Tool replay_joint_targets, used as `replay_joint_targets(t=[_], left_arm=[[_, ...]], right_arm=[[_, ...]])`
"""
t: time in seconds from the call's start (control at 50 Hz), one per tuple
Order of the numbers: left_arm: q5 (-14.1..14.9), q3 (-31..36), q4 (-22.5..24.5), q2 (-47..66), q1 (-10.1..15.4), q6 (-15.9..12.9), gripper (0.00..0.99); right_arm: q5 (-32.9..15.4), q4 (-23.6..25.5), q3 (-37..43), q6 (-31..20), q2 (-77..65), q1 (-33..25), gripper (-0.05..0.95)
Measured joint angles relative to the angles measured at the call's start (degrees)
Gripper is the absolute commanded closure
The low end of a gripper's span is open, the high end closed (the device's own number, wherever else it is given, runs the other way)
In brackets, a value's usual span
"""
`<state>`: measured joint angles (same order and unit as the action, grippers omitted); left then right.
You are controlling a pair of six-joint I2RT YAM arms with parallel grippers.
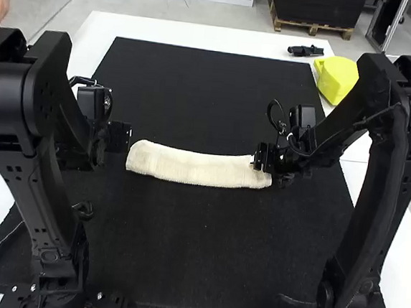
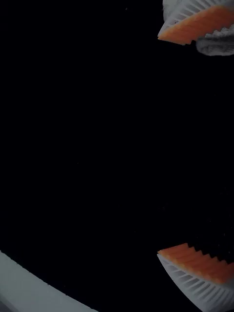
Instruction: Fold the towel.
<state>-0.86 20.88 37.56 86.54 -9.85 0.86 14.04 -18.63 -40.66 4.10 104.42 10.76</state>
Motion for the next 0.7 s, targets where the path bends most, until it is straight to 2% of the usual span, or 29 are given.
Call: replay_joint_targets(t=[0.14, 0.32, 0.36, 0.4, 0.46, 0.7], left_arm=[[0.0, 0.0, 0.0, 0.0, 0.0, 0.0, 0.038], [0.0, 0.0, 0.0, 0.0, 0.0, 0.0, 0.038], [0.0, 0.0, 0.0, 0.0, 0.0, 0.0, 0.038], [0.0, 0.0, 0.0, 0.0, 0.0, 0.0, 0.038], [0.0, 0.0, 0.0, 0.0, 0.0, 0.0, 0.038], [0.0, 0.0, 0.0, 0.0, 0.0, 0.0, 0.039]], right_arm=[[-1.5, -0.3, 0.0, -0.2, 0.4, 0.0, 0.35], [-3.5, -0.7, 0.0, -0.5, 0.8, 0.1, 0.37], [-3.9, -0.7, 0.0, -0.9, 0.8, 0.2, 0.51], [-4.6, -0.7, 0.0, -1.3, 0.8, 0.4, 0.7], [-4.6, -0.9, 0.0, -1.7, 0.9, 0.4, 0.91], [-4.9, -3.0, 0.7, -2.7, 0.9, 0.5, 0.91]])
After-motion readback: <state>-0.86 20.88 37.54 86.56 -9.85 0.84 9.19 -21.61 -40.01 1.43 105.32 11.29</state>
